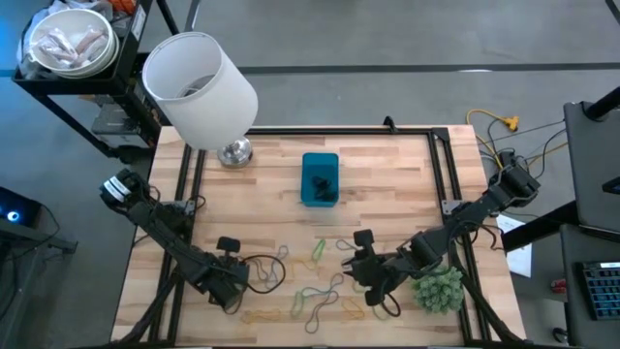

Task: Pick and place rubber bands into bin
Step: Put the black rubber band into the blue bin

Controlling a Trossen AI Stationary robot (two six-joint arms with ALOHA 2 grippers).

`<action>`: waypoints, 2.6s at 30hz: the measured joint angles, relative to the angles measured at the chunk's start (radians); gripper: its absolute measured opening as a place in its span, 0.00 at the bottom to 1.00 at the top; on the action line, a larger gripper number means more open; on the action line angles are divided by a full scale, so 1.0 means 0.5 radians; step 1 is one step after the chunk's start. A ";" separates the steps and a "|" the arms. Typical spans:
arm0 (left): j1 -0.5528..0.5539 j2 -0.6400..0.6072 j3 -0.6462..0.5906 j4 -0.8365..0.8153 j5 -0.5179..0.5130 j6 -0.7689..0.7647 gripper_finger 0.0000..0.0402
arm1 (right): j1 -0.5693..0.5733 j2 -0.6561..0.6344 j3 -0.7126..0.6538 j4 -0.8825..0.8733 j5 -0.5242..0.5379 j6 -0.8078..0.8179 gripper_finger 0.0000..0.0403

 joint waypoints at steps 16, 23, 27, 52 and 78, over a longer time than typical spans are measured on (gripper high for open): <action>0.010 -0.001 -0.117 0.127 -0.011 -0.004 0.17 | 0.000 0.000 -0.012 0.017 0.000 0.000 0.19; 0.010 -0.002 -0.131 0.141 0.012 -0.006 0.10 | 0.000 0.000 -0.025 0.022 0.000 -0.001 0.20; 0.010 -0.002 -0.131 0.141 0.012 -0.006 0.02 | 0.000 0.000 -0.026 0.026 0.000 -0.001 0.19; 0.011 -0.008 0.268 -0.316 -0.652 0.096 0.00 | -0.001 0.001 -0.026 0.054 0.000 -0.023 0.17; 0.958 -0.047 0.506 0.717 -1.841 1.510 0.00 | -0.001 0.001 -0.036 0.050 0.000 -0.023 0.17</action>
